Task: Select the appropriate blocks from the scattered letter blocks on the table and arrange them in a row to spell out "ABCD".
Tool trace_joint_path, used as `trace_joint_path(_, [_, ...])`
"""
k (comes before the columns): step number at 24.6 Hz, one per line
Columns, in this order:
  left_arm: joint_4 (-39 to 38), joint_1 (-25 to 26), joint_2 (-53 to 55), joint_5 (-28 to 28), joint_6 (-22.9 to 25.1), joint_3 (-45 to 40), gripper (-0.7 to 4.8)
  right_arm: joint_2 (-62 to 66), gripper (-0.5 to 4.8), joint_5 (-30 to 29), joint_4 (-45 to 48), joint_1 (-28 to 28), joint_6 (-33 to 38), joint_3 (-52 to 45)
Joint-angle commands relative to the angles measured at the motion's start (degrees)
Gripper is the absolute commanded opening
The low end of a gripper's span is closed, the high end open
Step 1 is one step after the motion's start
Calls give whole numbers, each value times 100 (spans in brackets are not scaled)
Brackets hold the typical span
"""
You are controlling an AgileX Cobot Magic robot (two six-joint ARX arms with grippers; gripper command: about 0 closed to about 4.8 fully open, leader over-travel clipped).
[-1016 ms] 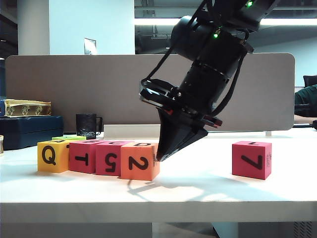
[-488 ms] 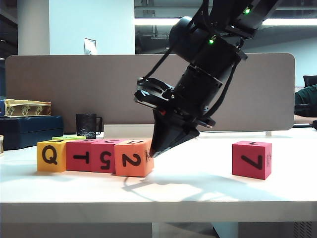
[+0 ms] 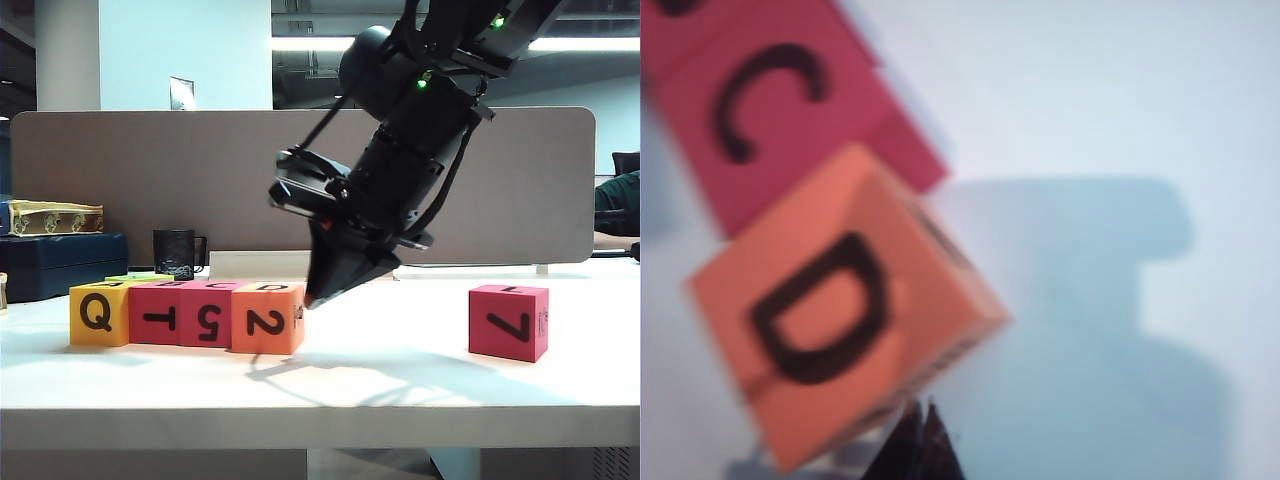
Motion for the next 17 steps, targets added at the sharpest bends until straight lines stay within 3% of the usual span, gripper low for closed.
trace_joint_path(1, [31, -4, -44, -26, 24, 20, -6, -48, -2, 730, -815, -15, -26, 256])
trace_joint_path(4, [33, -4, -42, -52, 26, 20, -6, -50, -2, 691, -1366, 7, -35, 551])
trace_joint_path(10, [35, -4, -44, -52, 151, 24, -6, -50, -2, -466, -2247, 35, -28, 1115])
trace_joint_path(13, [33, -2, -44, -52, 151, 24, -6, -57, -2, -485, -2813, 186, -35, 1394])
trace_joint_path(17, [59, -4, -44, -35, 177, 24, -6, -31, -2, -739, -2896, 383, -35, 1438])
